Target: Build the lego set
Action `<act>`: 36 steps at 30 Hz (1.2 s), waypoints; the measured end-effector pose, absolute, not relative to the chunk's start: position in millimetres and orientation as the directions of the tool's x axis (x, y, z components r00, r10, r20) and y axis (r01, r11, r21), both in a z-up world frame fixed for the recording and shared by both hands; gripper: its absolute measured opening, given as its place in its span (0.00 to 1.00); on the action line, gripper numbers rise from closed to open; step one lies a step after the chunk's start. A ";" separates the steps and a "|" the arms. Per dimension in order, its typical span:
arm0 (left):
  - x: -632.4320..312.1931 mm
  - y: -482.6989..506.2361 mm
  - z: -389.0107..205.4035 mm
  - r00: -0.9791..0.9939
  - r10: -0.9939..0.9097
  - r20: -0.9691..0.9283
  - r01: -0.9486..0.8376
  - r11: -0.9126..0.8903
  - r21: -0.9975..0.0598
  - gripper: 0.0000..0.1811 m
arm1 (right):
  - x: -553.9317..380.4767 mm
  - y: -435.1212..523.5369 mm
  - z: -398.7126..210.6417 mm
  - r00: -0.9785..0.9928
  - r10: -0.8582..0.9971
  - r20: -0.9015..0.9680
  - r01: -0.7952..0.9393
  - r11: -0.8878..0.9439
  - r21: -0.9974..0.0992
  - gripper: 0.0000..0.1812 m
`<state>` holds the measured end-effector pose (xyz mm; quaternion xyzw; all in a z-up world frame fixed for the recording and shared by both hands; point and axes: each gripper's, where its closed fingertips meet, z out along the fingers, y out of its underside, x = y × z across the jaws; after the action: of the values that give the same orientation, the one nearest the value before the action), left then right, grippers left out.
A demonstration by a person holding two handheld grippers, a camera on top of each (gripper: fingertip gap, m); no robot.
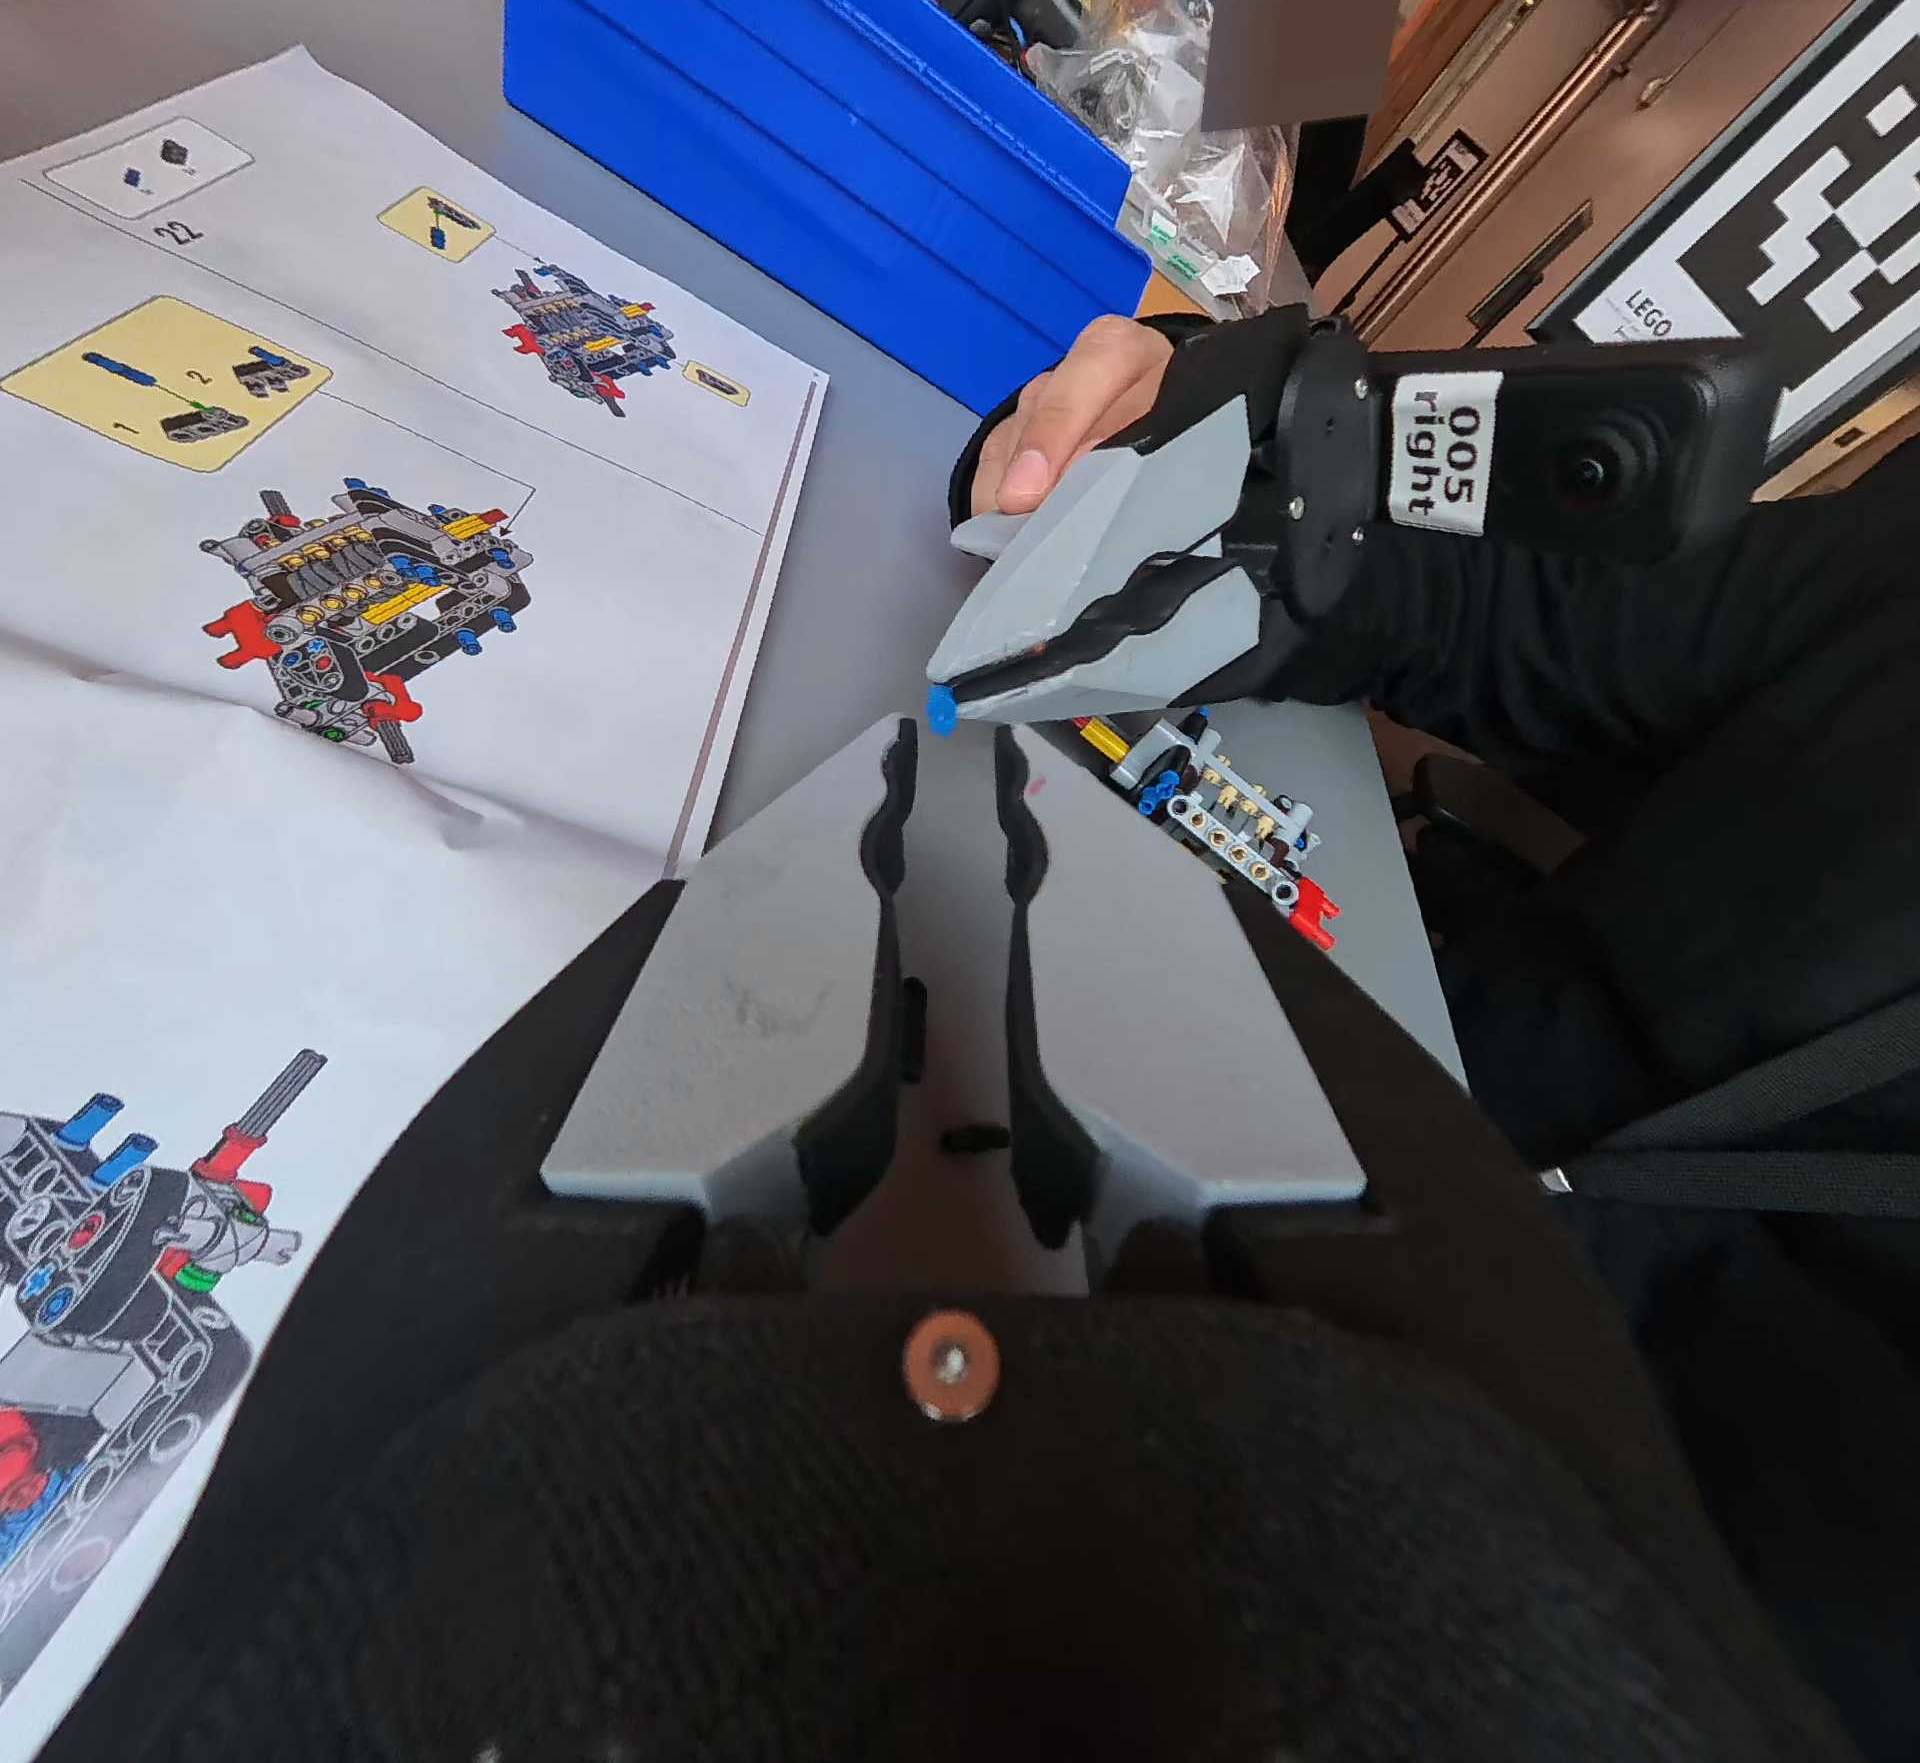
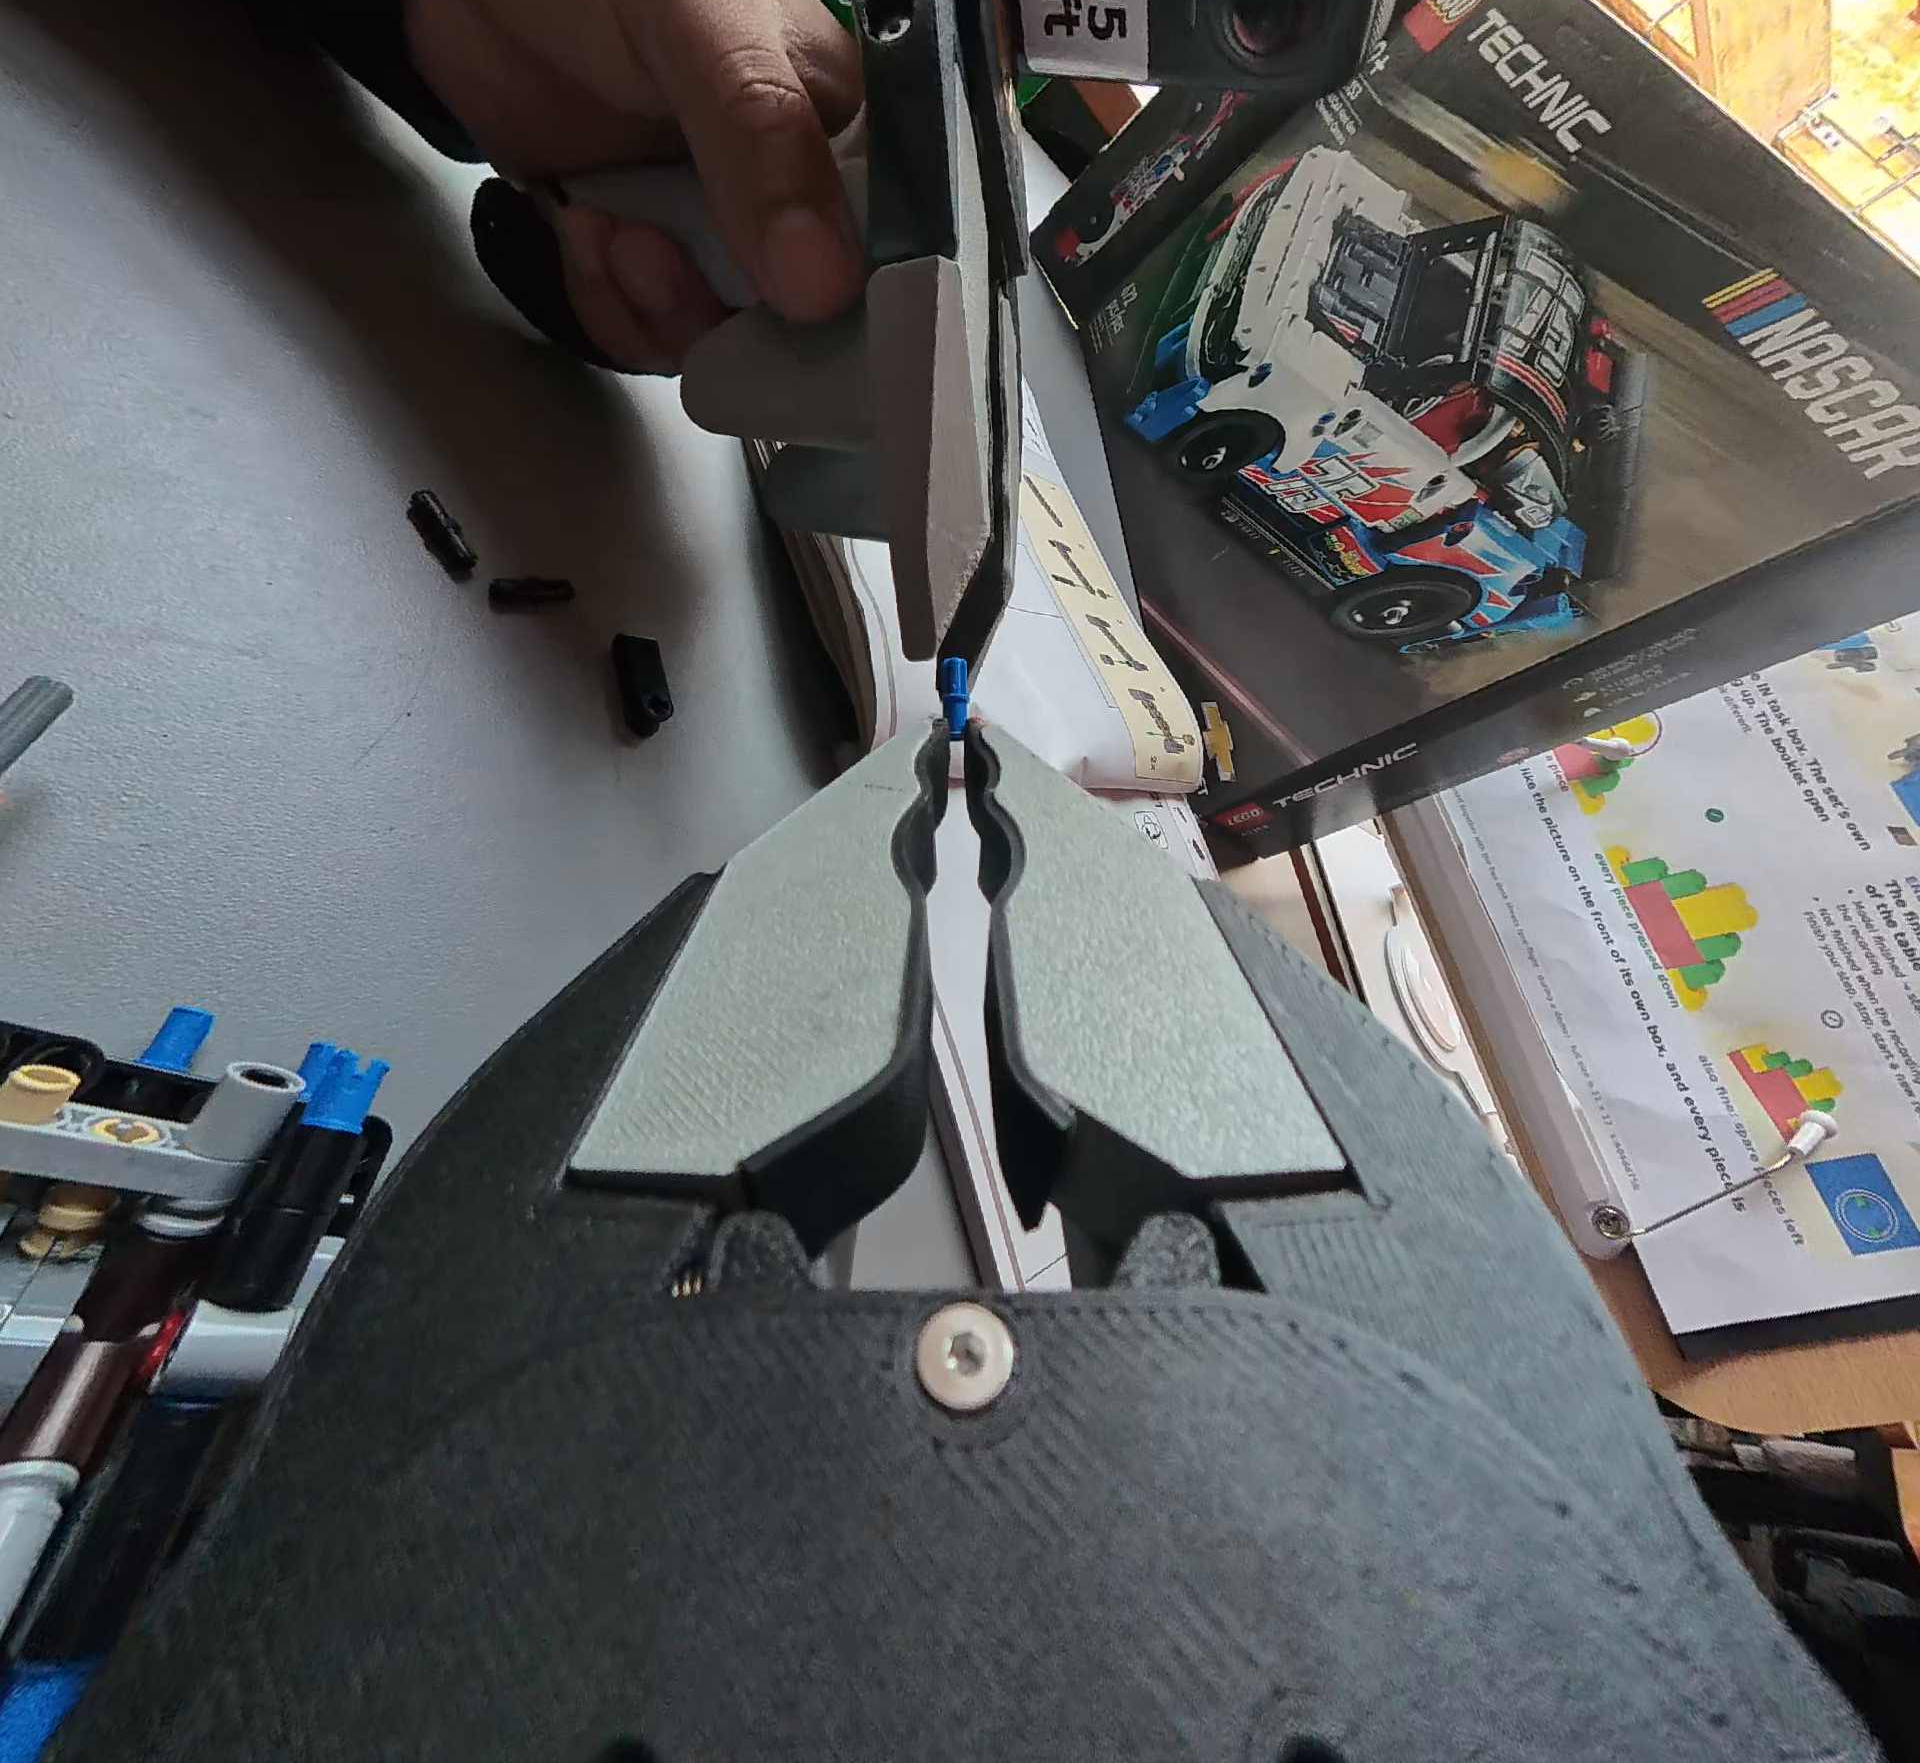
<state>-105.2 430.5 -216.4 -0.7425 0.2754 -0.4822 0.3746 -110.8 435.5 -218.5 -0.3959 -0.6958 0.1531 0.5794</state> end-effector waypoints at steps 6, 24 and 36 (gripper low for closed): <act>-103.5 429.1 -218.4 0.391 -0.778 0.491 -0.067 -0.557 -0.828 0.01 | -111.1 432.5 -219.5 -0.029 0.728 0.685 0.367 0.645 -0.670 0.00; -101.1 416.2 -183.7 0.355 -0.924 0.143 -0.084 -0.184 -0.979 0.01 | -103.5 418.4 -199.7 -0.149 0.960 0.236 0.156 0.259 -0.953 0.02; -95.6 399.9 -166.8 0.318 -0.945 -0.079 -0.081 0.056 -0.995 0.01 | -104.2 399.8 -179.2 -0.272 0.962 -0.014 0.056 0.002 -0.998 0.04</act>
<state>-95.6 399.9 -166.8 -0.5745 0.4463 -0.3768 0.5734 -104.2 399.8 -179.2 -0.4417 -0.5762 0.5515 0.4108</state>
